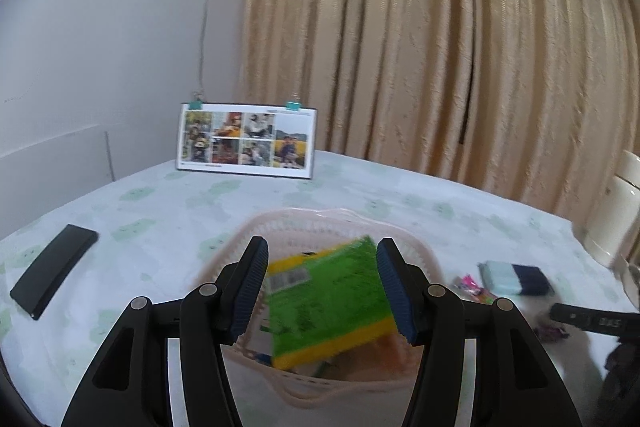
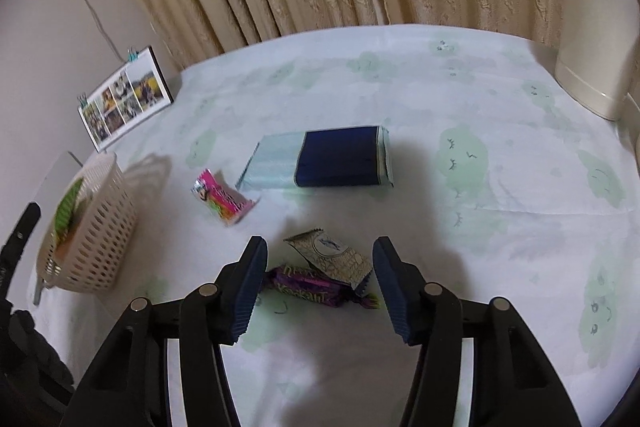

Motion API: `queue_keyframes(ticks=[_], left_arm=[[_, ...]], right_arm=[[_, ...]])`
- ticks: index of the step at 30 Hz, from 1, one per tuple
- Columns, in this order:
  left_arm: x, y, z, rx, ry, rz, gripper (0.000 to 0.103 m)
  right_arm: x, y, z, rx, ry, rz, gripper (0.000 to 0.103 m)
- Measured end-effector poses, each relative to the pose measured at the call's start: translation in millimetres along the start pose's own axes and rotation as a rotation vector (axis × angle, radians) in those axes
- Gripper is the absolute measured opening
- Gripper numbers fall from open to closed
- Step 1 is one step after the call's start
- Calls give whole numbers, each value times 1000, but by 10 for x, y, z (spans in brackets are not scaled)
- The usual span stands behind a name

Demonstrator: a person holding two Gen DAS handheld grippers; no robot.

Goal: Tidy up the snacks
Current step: 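Grasp the silver candy wrapper with the right tool while the left tool moves to the candy stick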

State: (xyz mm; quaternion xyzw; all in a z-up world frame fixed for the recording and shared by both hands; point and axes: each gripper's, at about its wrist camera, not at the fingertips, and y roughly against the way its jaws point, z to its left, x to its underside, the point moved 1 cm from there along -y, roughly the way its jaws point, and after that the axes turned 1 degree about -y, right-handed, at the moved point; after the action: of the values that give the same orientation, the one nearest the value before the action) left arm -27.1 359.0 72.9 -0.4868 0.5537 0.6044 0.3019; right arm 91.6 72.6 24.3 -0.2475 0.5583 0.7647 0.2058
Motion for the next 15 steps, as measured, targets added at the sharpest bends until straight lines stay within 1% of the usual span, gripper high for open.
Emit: queue_keyframes(ticks=[2,5,7,8,9,10,13,15], left_arm=[[7,21,-96,26,-19,8,58],[12,38,-235,62,-44,25,58],[18,46,-327,85,-62,35,58],[20,46,-360,92,-68,38,59],[22,49,-401,102,-75,43,62],[23,51,-441,112,-80,47,63],[29,56,-539,134,-95,58,64],[38,54,-604,153,-103,72,64]], right_arm=[[2,-38,14,11,16,11,51],[9,-93,45,33,48,25,47],[17,-128,53,45,63,34,40],[21,-140,53,53,69,34,40],[17,-146,53,55,71,32,39],[13,-151,50,57,71,33,36],[17,-156,31,61,68,31,31],[26,-146,27,63,70,29,30]])
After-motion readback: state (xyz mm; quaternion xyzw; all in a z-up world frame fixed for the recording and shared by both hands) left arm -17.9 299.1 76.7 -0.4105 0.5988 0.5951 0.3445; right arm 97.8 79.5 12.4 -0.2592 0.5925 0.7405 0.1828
